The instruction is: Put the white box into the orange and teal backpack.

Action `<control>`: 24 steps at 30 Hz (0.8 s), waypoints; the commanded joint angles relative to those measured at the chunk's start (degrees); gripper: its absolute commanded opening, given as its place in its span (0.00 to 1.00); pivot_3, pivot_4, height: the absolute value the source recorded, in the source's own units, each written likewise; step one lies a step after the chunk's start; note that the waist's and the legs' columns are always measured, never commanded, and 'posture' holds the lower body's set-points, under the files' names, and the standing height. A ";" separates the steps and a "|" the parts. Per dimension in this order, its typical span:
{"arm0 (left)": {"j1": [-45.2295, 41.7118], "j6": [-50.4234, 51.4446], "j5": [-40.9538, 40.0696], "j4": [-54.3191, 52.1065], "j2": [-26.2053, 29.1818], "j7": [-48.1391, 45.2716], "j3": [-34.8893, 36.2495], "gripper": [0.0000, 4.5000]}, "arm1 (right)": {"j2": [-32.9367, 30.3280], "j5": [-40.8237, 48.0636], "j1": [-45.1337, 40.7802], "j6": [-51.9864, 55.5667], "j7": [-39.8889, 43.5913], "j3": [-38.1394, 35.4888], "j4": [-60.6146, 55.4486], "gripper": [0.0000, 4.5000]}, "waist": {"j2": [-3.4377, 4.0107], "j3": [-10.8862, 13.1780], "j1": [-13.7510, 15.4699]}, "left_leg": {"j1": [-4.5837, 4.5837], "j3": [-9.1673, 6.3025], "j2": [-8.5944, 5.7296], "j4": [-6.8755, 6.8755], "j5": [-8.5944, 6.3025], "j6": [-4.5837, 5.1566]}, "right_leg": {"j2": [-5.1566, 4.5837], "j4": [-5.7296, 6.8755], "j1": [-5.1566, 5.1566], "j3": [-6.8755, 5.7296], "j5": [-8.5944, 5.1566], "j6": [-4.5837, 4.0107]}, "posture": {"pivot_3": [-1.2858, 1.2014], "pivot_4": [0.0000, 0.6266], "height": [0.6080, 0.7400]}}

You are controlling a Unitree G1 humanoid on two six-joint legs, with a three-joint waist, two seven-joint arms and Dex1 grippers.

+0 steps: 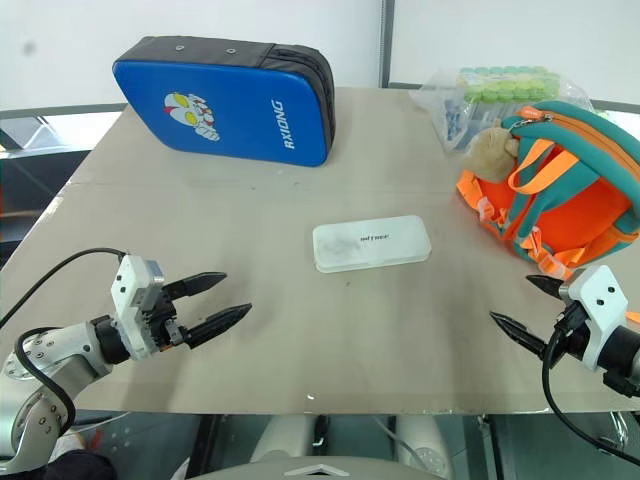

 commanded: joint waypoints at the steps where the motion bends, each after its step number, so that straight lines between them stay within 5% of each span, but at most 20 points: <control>1: -2.08 -0.01 -0.99 -1.26 0.19 1.45 -0.18 1.00 | 1.27 0.84 -1.72 0.47 -3.32 1.10 -3.12 0.99 | 0.00 0.00 0.01 | 0.00 0.00 0.00 0.00 0.00 0.00 | 0.00 0.00 0.00 0.00 0.00 0.00 | 0.52 0.24 1.00; 13: -11.79 10.55 -1.74 -0.44 -4.63 18.46 -3.53 1.00 | 6.18 -1.00 -17.64 15.53 -24.60 12.77 -8.23 0.99 | 0.05 0.00 -0.05 | -0.04 -0.08 -0.19 0.00 -0.02 0.04 | 0.05 0.00 -0.01 0.06 0.03 0.00 | 0.52 0.24 1.00; 16: -15.90 16.37 -4.61 0.52 -9.36 25.86 -3.22 1.00 | 8.89 -3.25 -23.18 16.84 -29.18 15.49 -4.19 0.80 | 0.02 -0.01 -0.03 | 0.00 -0.09 -0.21 0.03 -0.02 0.04 | 0.07 0.03 0.03 0.05 0.03 0.01 | 0.52 0.24 1.00; 23: -22.76 20.21 3.56 1.62 -15.22 38.11 -12.41 0.32 | 9.65 -16.31 -35.78 13.25 -34.19 29.89 11.75 0.06 | 0.01 -0.01 -0.15 | -0.05 -0.02 -0.29 0.03 -0.01 0.04 | 0.11 0.05 0.01 0.05 0.17 0.21 | 0.52 0.24 1.00; 24: -23.45 20.27 4.46 2.29 -16.26 39.08 -13.58 0.32 | 9.87 -18.57 -37.94 12.64 -34.73 32.40 14.79 0.01 | 0.00 -0.02 -0.22 | -0.08 -0.02 -0.29 0.03 -0.01 0.04 | 0.11 0.05 -0.02 0.06 0.18 0.22 | 0.52 0.24 1.00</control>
